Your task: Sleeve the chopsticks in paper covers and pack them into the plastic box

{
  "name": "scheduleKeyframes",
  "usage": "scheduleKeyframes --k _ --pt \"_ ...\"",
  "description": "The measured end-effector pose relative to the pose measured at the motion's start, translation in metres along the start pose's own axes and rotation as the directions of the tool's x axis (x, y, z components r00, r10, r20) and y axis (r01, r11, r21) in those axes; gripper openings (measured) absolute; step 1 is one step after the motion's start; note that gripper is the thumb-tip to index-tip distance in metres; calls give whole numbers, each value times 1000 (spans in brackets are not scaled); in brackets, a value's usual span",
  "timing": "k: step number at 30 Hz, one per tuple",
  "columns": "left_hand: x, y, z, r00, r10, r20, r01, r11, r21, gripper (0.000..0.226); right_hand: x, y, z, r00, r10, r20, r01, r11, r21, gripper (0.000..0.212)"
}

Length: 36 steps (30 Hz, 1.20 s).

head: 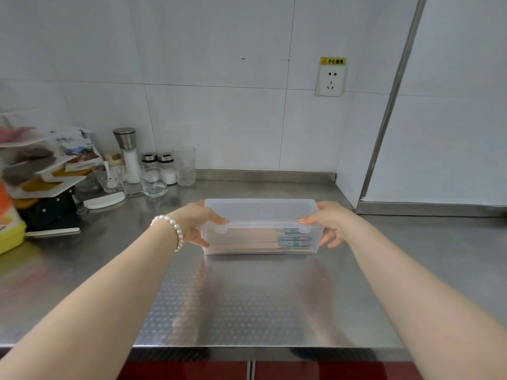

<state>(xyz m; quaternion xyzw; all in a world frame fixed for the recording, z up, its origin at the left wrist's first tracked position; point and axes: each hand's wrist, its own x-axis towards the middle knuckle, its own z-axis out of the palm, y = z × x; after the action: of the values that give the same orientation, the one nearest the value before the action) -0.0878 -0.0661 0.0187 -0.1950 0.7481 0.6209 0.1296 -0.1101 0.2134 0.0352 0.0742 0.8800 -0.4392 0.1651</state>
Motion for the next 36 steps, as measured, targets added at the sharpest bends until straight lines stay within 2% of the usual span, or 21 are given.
scheduleKeyframes --k 4,6,8,10,11,12,14,18,21,25,32,36 --pt "-9 -2 2 996 72 -43 -69 995 72 58 -2 8 9 986 -125 -113 136 987 91 53" --pt "-11 -3 3 977 170 -132 -138 964 227 72 0 14 16 959 -218 -183 232 971 57 52" --pt "-13 -5 7 925 320 -207 -185 853 489 79 4 20 21 938 -271 -215 255 962 -98 57" --pt "-12 -10 15 848 488 -206 -184 635 750 68 7 24 25 928 -293 -231 203 916 -346 56" --pt "-13 -13 21 816 554 -163 -192 527 828 61 5 25 26 909 -335 -248 186 858 -478 52" --pt "-15 -17 27 803 587 -102 -221 452 864 56 2 26 28 884 -395 -251 191 795 -576 47" --pt "-18 -25 39 809 587 17 -291 377 879 51 -5 30 34 824 -524 -216 274 703 -657 42" --pt "-22 -43 52 776 624 92 -320 263 910 50 -6 40 43 772 -627 -102 433 637 -637 45" --pt "-16 -48 50 741 665 92 -309 216 926 49 -5 40 43 759 -646 -79 466 625 -627 46" --pt "-8 -45 46 736 671 87 -296 204 933 47 -2 36 44 751 -655 -77 473 616 -630 47" --pt "-3 -48 47 716 695 61 -299 227 927 45 4 40 47 709 -697 -107 508 611 -607 49" --pt "-4 -48 46 718 693 66 -305 228 925 46 7 43 45 720 -687 -97 542 645 -539 57"
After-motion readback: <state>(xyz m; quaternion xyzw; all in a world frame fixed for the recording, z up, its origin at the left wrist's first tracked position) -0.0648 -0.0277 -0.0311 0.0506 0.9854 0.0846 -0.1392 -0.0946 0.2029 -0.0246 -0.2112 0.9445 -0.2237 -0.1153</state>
